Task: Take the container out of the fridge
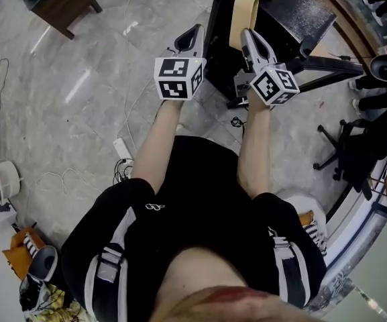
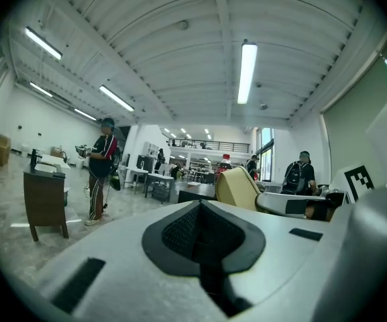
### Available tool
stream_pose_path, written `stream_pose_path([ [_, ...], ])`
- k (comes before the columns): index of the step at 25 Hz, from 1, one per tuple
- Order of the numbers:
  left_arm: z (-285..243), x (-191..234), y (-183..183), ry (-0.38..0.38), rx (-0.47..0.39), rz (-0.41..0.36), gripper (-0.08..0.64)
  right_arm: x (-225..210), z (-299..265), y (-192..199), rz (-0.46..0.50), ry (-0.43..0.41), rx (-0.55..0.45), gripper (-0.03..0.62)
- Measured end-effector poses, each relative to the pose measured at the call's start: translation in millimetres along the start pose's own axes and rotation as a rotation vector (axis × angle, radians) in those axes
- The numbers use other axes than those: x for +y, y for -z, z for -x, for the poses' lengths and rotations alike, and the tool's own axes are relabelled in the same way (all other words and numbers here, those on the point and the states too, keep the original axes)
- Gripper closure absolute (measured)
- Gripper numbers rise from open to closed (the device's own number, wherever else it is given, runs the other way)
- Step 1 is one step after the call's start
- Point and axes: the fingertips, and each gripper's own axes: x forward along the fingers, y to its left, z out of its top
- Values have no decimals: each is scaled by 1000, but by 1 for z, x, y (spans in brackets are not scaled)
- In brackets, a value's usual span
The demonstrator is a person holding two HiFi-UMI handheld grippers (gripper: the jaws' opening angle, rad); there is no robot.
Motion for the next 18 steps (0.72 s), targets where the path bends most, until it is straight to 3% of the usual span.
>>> stream_pose_path([
  [18,12,-8,1,29,3,-7,552,6,15,1,48,47,16,577],
])
